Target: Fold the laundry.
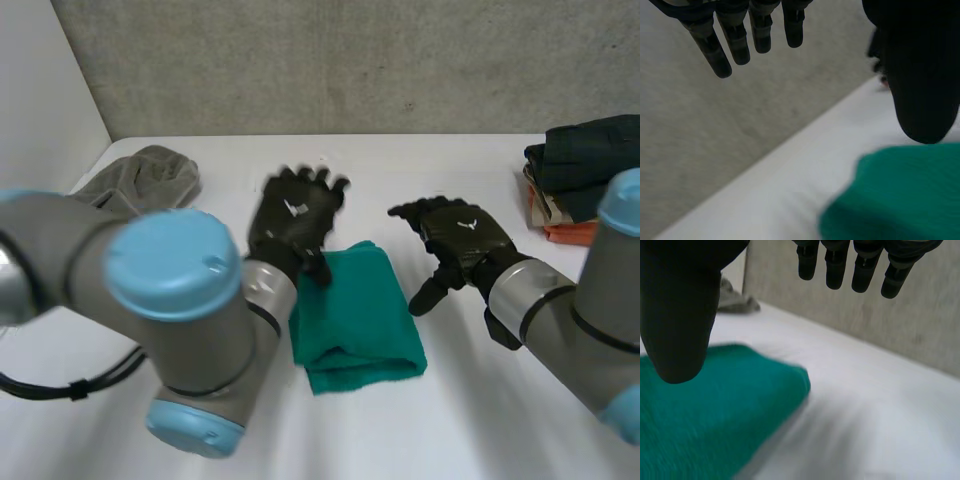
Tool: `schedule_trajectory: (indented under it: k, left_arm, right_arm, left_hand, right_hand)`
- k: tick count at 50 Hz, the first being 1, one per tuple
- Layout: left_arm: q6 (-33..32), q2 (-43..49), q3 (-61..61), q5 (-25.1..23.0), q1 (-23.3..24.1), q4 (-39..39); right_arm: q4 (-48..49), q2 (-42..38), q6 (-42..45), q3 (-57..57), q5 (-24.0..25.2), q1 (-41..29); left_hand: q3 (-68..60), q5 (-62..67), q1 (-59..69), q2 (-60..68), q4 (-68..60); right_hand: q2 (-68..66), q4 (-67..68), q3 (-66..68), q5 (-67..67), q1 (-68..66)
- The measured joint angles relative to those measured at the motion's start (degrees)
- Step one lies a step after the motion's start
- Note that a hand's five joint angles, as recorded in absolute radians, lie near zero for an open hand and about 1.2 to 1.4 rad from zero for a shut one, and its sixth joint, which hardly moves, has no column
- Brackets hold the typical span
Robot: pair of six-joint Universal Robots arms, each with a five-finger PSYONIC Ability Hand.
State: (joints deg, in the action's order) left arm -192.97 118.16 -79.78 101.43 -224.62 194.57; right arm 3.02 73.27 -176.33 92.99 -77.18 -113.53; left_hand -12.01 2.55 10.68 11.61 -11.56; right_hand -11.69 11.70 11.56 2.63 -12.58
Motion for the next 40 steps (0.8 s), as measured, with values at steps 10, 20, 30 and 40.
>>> schedule_trajectory:
  k: [10, 20, 30, 40]
  left_arm:
    - [-0.28, 10.24, 1.74, 6.13, 1.73, -6.95]
    - [-1.8, 11.56, 1.04, 9.51, 1.38, -11.51]
    - [-4.35, 6.11, 2.73, 7.2, 1.29, -12.43]
    - [-4.29, -2.65, 6.42, -6.75, -2.86, -12.52]
  right_arm:
    - [-5.08, -14.01, 1.87, -8.1, 3.18, -0.06]
    - [-5.35, -18.52, 11.01, -9.46, 3.13, -0.49]
    - [-1.4, -12.43, 18.69, -6.19, -4.15, -4.09]
    - [10.94, -2.21, 22.56, 8.75, -6.38, -11.47]
  left_hand:
    - [0.0, 0.0, 0.0, 0.0, 0.0]
    - [0.0, 0.0, 0.0, 0.0, 0.0]
    - [0.0, -0.04, 0.0, 0.0, 0.0]
    - [0.0, -0.01, 0.0, 0.0, 0.0]
  right_hand:
    - [0.0, 0.0, 0.0, 0.0, 0.0]
    - [0.0, 0.0, 0.0, 0.0, 0.27]
    - [0.0, 0.0, 0.0, 0.0, 0.69]
    - [0.0, 0.0, 0.0, 0.0, 0.69]
